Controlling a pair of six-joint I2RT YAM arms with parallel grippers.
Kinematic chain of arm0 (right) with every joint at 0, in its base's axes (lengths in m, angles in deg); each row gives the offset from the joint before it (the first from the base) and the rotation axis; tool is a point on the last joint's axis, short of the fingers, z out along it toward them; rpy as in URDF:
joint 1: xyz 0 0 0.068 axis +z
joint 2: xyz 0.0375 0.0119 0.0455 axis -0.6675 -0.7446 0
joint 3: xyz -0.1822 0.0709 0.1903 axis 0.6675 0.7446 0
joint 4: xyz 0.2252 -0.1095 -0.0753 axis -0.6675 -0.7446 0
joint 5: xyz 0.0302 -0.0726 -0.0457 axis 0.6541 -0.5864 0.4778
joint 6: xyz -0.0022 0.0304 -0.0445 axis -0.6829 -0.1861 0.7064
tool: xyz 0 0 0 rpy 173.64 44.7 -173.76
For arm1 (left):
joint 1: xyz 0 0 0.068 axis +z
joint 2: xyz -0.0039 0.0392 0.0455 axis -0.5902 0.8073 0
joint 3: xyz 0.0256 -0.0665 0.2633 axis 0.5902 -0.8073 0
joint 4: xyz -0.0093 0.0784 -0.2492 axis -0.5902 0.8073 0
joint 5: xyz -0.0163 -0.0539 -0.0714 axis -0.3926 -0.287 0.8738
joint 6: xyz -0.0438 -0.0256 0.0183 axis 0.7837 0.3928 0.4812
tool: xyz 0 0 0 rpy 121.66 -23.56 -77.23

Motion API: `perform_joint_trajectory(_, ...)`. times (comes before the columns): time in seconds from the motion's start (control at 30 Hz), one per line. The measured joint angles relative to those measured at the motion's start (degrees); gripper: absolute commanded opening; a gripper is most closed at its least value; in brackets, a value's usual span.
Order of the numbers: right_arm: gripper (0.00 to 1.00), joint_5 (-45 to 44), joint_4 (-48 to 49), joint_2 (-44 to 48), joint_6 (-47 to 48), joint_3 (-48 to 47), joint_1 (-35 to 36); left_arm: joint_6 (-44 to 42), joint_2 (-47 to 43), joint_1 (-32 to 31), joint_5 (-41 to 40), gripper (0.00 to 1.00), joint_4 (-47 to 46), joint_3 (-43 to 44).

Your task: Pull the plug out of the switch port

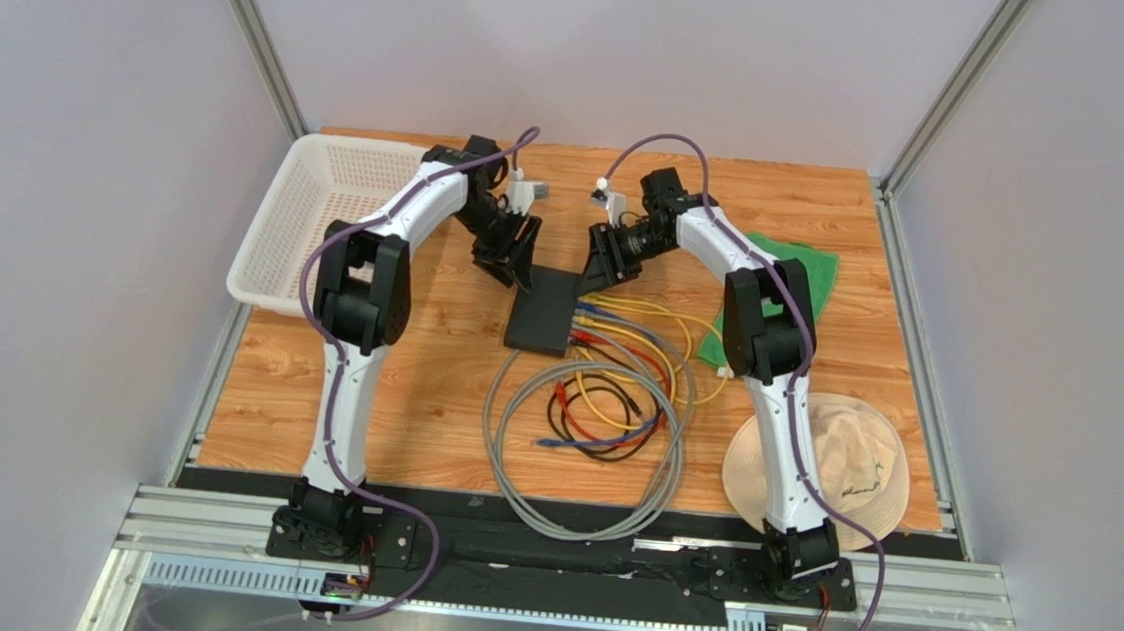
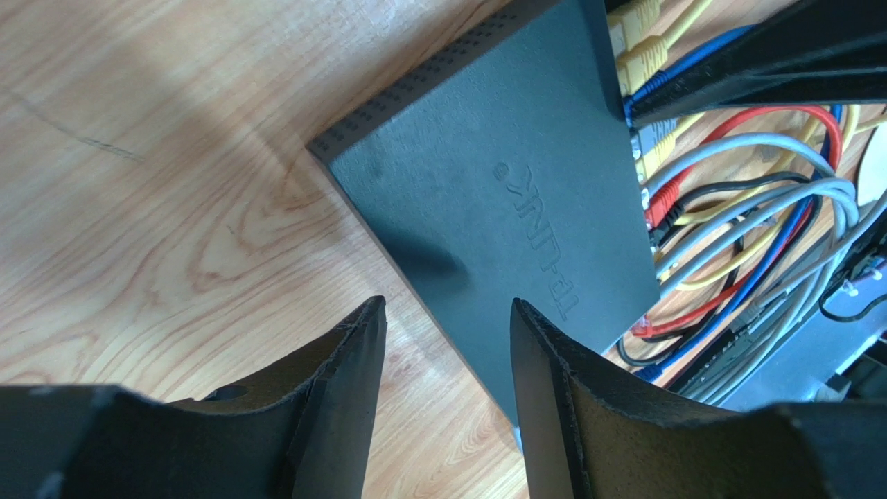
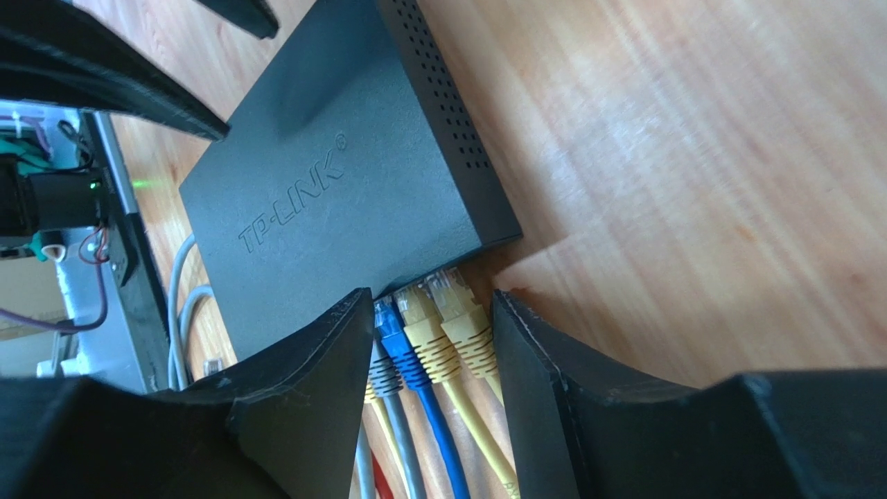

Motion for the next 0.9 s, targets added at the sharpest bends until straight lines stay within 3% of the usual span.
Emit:
perform_joint_trajectory(0.23, 0.55, -0.63, 0.42, 3.56, 1.57, 5.79, 0.79, -0.44, 0.72, -0.04, 0.61, 0.57, 0.61, -0.13)
perform_joint_trajectory(0.53, 0.57, -3.78, -2.12, 3.74, 2.14, 3.3, 1.68, -0.35, -2.51, 0.0, -0.28, 0.62, -0.42, -5.64)
perform_joint_trajectory(0.9, 0.57, 1.68, -4.04, 1.79, 1.9, 2.84, -1.95, -0.68, -4.72, -0.04, 2.27, 0.62, -0.44, -8.15)
